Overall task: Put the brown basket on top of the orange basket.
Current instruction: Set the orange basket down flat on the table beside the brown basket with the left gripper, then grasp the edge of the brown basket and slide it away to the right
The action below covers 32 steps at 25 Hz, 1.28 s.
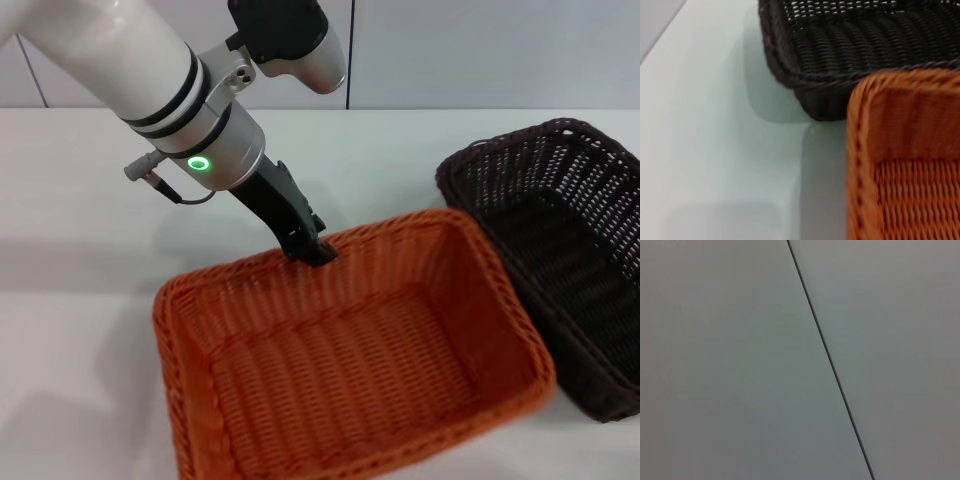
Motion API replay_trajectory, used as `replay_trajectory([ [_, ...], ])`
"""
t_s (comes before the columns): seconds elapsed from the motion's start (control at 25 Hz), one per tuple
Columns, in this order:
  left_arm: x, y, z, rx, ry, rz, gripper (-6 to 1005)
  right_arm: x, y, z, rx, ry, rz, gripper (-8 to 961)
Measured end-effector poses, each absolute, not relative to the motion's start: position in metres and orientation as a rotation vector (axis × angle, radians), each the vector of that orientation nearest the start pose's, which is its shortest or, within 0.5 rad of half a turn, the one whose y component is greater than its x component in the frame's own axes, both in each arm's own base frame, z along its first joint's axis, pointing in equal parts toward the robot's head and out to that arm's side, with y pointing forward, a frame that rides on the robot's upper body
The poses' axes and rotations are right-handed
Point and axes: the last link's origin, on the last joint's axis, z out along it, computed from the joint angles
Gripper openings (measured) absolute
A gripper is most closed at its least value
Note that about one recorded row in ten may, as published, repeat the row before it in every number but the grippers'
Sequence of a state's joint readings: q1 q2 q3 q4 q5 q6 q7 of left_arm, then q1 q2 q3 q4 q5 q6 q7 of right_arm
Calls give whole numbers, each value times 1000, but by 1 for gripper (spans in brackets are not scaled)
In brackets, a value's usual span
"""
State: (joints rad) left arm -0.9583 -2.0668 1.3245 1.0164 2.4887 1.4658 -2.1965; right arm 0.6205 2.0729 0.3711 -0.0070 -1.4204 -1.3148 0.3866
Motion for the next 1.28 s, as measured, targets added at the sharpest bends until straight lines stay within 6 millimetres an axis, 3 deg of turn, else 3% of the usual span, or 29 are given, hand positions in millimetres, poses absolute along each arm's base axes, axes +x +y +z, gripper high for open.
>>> replay_trajectory([
  [0.04, -103, 405, -29, -2868, -344, 459, 169, 316, 374, 61, -1194, 579, 989, 609],
  [0.12, -104, 406, -25, -2846, -348, 441, 300, 315, 375, 61, -1195, 577, 992, 609],
  [0.36, -102, 407, -17, -2813, -314, 396, 513, 312, 378, 63, -1199, 570, 994, 609],
  [0.56, -97, 414, -4, -2710, -272, 208, 770, 303, 388, 69, -1271, 503, 984, 609],
  [0.76, -97, 426, 7, -2562, -230, -82, 805, 291, 410, 88, -1481, 497, 1022, 609],
  [1.0, -111, 426, 17, -2372, -153, -413, 846, 267, 437, 116, -1933, 574, 886, 608],
  [1.08, -116, 424, 16, -2310, -139, -473, 846, 258, 438, 124, -2088, 582, 791, 608],
  [1.28, -128, 421, 16, -2207, -149, -569, 846, 243, 421, 142, -2458, 611, 341, 608],
])
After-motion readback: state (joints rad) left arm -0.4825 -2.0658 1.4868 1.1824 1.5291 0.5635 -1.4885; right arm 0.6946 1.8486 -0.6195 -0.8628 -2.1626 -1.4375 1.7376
